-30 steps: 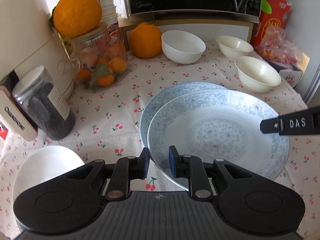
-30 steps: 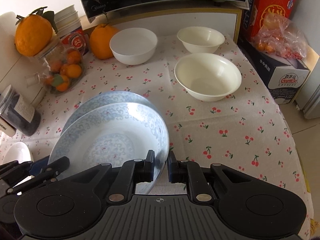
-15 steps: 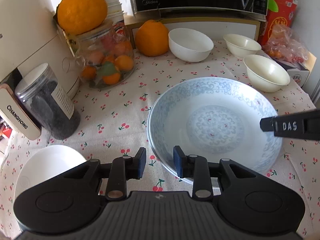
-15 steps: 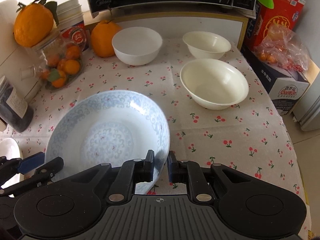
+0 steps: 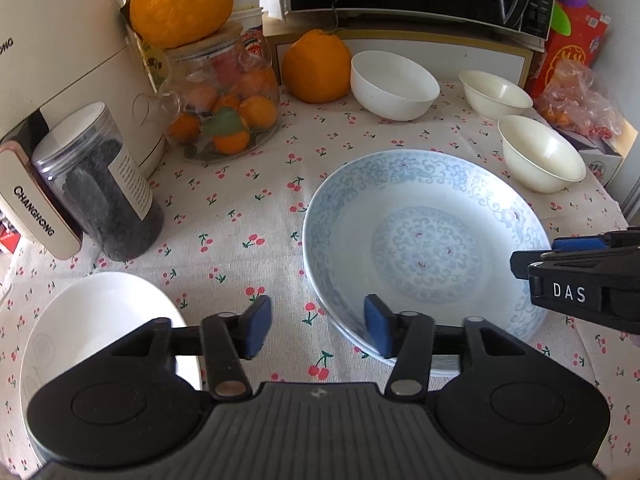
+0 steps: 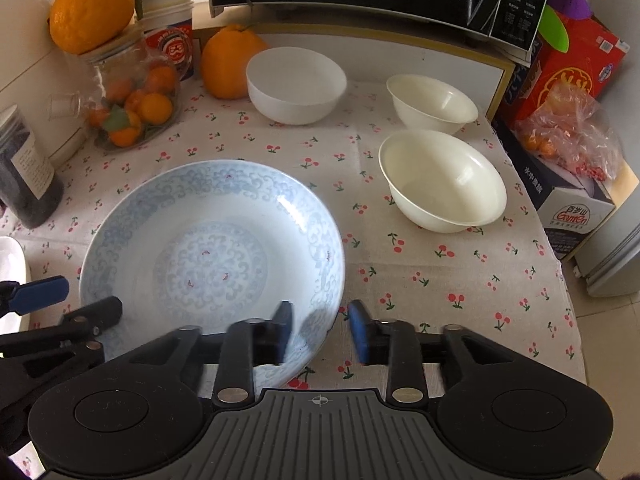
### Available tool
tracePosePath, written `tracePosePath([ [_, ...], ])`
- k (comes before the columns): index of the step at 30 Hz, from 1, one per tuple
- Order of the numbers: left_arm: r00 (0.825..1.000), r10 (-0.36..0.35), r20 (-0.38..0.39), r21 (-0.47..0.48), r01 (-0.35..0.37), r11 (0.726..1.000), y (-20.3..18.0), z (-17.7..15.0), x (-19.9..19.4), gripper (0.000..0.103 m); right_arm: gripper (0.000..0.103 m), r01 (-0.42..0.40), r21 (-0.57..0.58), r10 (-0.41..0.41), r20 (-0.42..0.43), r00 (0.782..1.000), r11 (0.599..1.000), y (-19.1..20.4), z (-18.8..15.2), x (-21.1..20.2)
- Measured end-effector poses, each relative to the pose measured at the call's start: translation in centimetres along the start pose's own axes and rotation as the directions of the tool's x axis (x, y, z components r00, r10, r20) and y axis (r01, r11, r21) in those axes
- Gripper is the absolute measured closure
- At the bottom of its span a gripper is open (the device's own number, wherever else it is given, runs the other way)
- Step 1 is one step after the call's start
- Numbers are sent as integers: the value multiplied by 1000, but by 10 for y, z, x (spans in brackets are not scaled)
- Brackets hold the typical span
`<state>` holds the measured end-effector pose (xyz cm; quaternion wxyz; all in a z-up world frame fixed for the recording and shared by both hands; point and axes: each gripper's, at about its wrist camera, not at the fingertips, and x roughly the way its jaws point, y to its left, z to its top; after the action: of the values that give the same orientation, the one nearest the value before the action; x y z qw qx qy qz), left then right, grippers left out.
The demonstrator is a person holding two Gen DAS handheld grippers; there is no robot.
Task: Organize plates and bowls
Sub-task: 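Open the left gripper and withdraw from the stacked plates, then move the left gripper to the plain white plate and grasp its rim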
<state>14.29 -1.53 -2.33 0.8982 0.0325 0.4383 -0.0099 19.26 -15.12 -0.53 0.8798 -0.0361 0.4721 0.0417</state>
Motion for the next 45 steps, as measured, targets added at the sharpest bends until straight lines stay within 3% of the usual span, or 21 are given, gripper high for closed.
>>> tracePosePath([
  [3,1000,-16,-4,-22,15,1000,3,0,-2,30,48,-13,7,12,9,1000,1000,-2,1,-4],
  [9,998,-55,-15,-28,55,998,5,-2,-9,11,32,-31,1,31,21,999,1000,-4,0,-11],
  [12,998,-68,-19,-29,67,997,8,-2,-13,7,24,-37,-6,38,25,999,999,-5,-1,-14],
  [27,999,-51,16,-47,52,998,42,-8,-33,1,16,-74,27,73,45,996,997,-15,-4,-28],
  [36,1000,18,25,-71,-16,997,90,-19,-42,1,14,-178,34,175,90,981,983,-1,-3,-40],
  [45,999,47,10,-151,-45,988,142,-32,-45,1,14,-310,9,308,103,946,951,37,-3,-47],
])
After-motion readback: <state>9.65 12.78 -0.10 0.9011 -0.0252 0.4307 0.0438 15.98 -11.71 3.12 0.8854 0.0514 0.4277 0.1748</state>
